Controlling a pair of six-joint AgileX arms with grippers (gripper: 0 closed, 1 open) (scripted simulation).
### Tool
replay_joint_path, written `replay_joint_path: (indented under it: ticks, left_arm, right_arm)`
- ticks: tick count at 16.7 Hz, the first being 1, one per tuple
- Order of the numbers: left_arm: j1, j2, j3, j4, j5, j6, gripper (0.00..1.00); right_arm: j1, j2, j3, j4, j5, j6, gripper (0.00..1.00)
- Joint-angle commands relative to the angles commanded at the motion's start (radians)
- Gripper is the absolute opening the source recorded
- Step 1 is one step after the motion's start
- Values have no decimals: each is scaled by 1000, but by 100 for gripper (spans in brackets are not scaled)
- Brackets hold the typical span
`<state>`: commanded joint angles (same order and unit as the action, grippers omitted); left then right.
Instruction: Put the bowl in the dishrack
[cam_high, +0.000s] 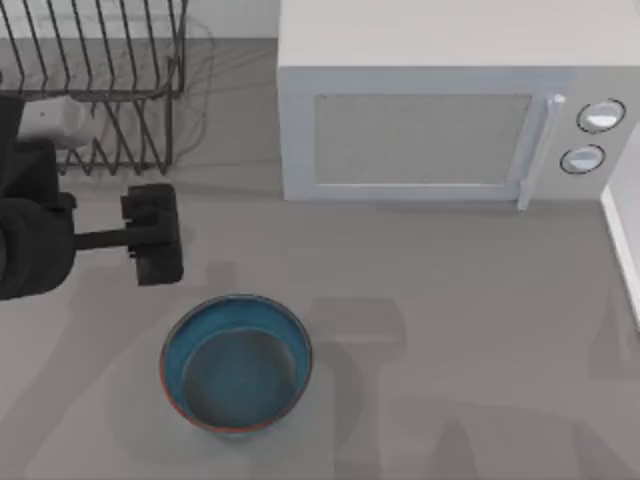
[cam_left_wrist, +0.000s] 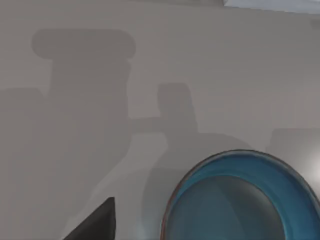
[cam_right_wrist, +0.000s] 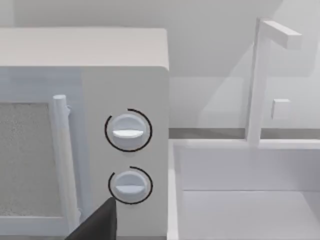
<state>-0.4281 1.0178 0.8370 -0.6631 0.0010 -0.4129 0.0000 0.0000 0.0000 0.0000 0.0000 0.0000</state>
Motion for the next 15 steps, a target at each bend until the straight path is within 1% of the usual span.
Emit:
replay_joint_path:
  ticks: [4,8,12,15]
  left_arm:
    - [-159,389,303,-252,0,-154,100]
    - [-287,685,558,-448,1,-279,100]
    - [-366,868,723,-561,1,-356,100]
    - [-382,901,758,-584,0,-372,100]
  right_arm:
    - [0,0,0,0,0,0,100]
    - [0,0,0,0,0,0,100]
    - [0,0,0,0,0,0,100]
    - [0,0,0,0,0,0,100]
